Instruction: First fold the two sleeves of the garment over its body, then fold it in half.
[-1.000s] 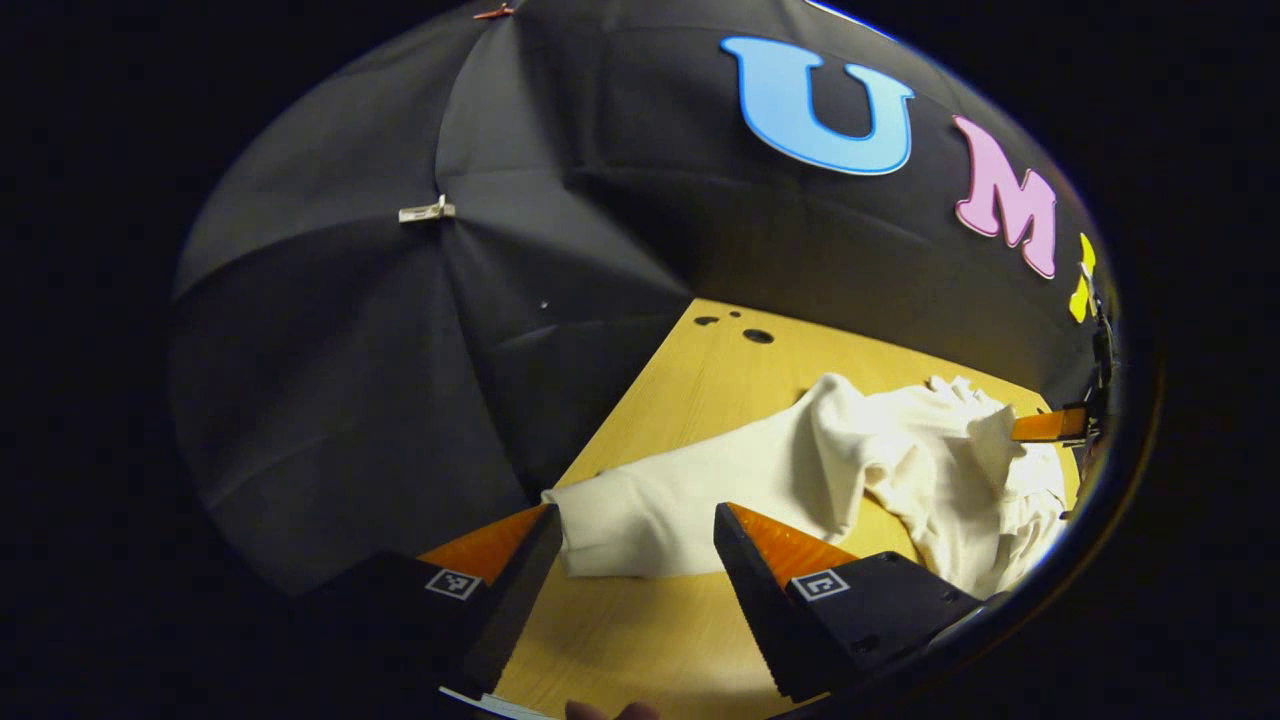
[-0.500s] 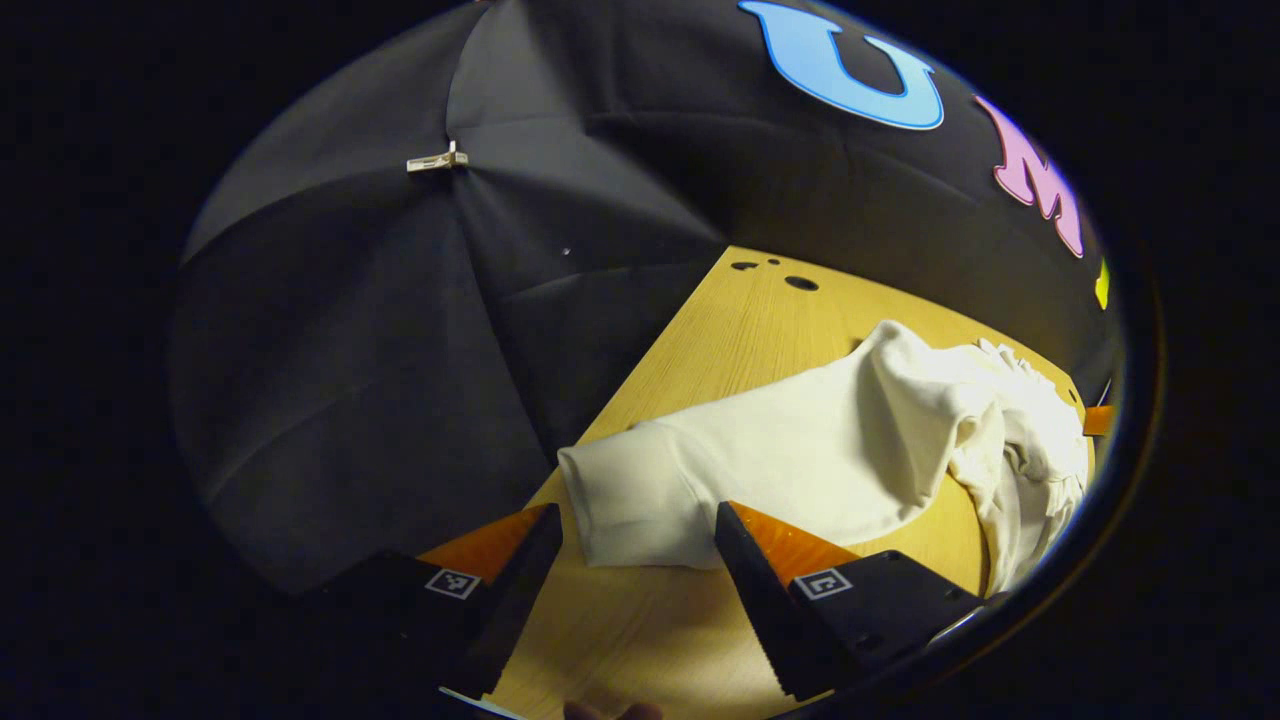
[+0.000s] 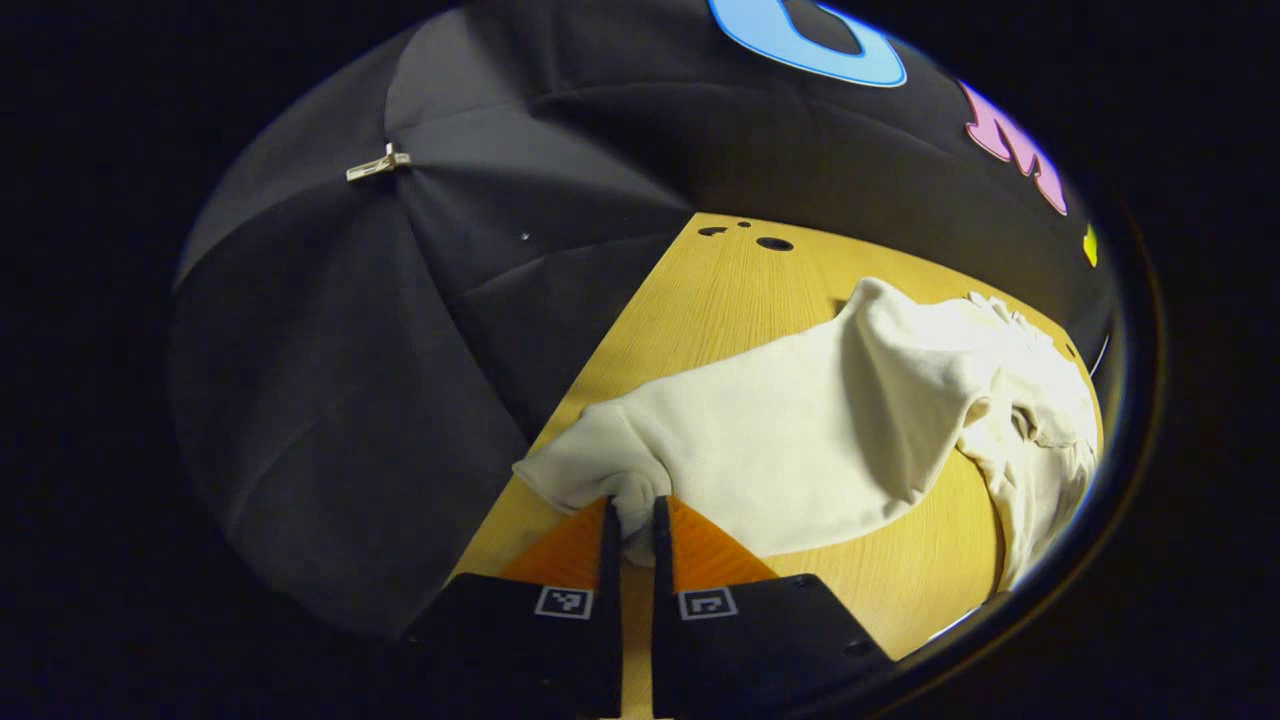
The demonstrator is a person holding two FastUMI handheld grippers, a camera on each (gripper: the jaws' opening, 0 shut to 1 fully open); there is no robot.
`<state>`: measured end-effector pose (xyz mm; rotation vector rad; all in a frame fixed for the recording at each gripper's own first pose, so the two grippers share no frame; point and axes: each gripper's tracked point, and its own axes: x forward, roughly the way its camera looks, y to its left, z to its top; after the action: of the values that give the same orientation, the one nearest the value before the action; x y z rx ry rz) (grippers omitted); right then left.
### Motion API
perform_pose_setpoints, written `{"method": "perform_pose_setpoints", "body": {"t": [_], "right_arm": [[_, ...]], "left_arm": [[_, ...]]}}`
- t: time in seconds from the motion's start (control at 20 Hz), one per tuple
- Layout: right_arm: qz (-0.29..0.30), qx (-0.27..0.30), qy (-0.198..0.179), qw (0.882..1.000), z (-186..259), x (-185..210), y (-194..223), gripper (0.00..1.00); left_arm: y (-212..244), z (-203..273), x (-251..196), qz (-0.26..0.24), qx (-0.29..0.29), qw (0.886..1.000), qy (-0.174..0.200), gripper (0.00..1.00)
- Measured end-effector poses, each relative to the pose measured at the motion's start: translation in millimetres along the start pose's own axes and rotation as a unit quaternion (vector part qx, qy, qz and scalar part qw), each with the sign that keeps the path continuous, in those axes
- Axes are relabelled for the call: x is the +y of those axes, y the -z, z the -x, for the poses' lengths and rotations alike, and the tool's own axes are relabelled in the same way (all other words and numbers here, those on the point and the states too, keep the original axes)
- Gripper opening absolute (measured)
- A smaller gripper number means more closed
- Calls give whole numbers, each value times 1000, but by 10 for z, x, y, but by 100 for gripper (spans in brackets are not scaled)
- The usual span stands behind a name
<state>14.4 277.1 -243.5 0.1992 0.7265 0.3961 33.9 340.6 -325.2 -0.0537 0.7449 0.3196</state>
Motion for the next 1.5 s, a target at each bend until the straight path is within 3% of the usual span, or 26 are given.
{"method": "perform_pose_setpoints", "body": {"t": [0.15, 0.4, 0.65, 0.95, 1.0, 1.05, 1.1, 1.5], "right_arm": [[-5, -12, 8, 1000, 178, -143, -8, 56], [-20, -30, 28, 999, 387, -483, -30, 56], [-32, -40, 46, 998, 563, -906, 0, 56], [-39, -47, 54, 997, 665, -1352, -10, 56], [-37, -47, 56, 997, 693, -1429, -14, 48], [-37, -49, 57, 996, 720, -1501, -17, 49], [-39, -49, 58, 996, 749, -1570, -5, 58], [-70, -55, 73, 993, 933, -2225, 71, 59]], "left_arm": [[-242, 193, -173, 26, -34, 999, 25, 14], [-797, 641, -510, 5, -108, 993, 38, 10], [-1273, 1094, -1067, 31, -159, 985, 64, 14], [-1536, 1368, -1847, 18, -177, 979, 96, 12], [-1581, 1409, -1973, 16, -182, 978, 101, 10], [-1604, 1441, -2125, 14, -184, 977, 107, 13], [-1644, 1486, -2272, 11, -186, 976, 113, 13], [-1743, 1789, -3527, -27, -194, 966, 171, 13]]}}
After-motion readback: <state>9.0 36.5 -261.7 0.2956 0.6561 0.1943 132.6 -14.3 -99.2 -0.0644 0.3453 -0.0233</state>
